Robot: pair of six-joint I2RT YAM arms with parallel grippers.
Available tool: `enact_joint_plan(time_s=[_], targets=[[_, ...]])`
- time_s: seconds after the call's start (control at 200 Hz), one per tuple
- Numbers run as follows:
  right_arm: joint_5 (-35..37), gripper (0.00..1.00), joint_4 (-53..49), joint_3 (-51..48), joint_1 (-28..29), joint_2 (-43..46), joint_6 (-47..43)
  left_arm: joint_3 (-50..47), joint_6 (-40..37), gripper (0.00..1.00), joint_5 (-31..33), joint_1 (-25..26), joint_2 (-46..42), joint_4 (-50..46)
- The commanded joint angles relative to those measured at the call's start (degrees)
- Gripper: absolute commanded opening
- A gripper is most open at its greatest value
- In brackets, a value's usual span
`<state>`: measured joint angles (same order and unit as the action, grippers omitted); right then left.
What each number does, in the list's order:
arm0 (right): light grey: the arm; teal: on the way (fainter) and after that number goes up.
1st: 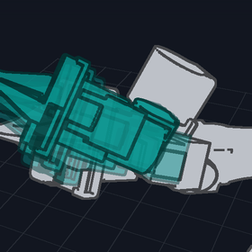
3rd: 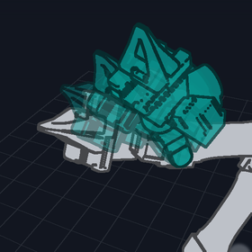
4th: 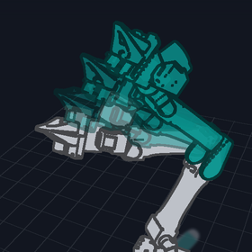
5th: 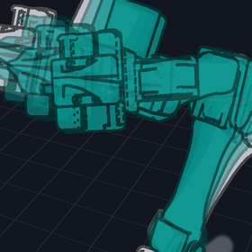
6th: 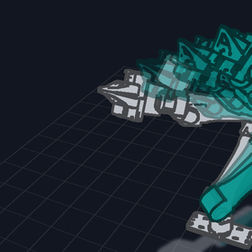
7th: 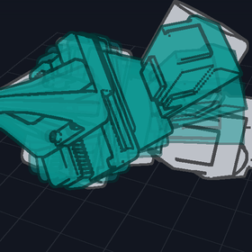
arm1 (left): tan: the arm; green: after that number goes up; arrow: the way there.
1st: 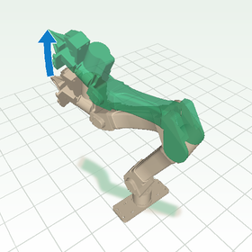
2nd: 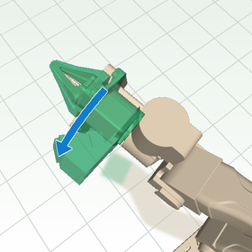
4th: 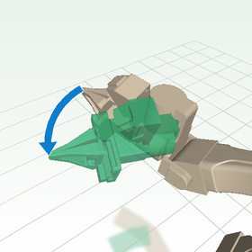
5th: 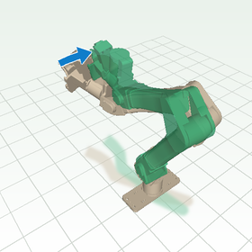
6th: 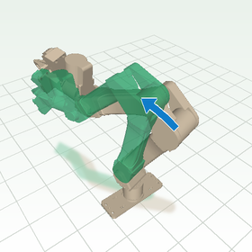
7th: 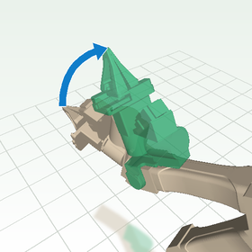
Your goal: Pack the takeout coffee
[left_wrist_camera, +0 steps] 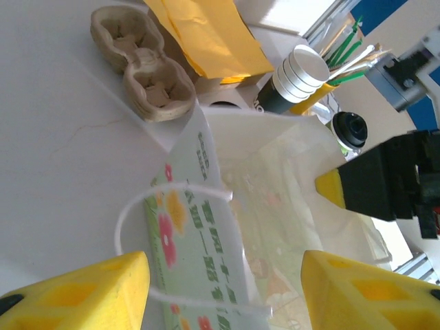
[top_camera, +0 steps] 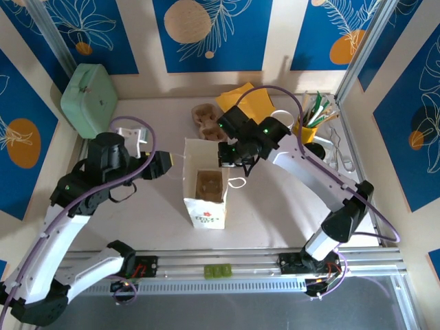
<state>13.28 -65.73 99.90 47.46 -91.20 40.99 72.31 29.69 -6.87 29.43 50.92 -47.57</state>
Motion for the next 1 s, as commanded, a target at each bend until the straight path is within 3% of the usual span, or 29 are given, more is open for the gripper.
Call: enact_joint_plan(time_s=[0.0,0.635,0.995], targets=[[1.11,0.04,2.52,-1.05,1.91,4.31,-2.60,-0.84,-0.34,0.61,3.16,0.10,-1.83,0.16],[4.11,0.00,25.92,-21.70,14.61,25.42,-22.68,-4.63,0.01,0.61,9.12,0.10,-7.32,4.32],[6.75,0.00,28.05,-24.08,18.52,27.40,-24.84,-5.08,0.46,0.61,8.54,0.10,-6.93,4.90]])
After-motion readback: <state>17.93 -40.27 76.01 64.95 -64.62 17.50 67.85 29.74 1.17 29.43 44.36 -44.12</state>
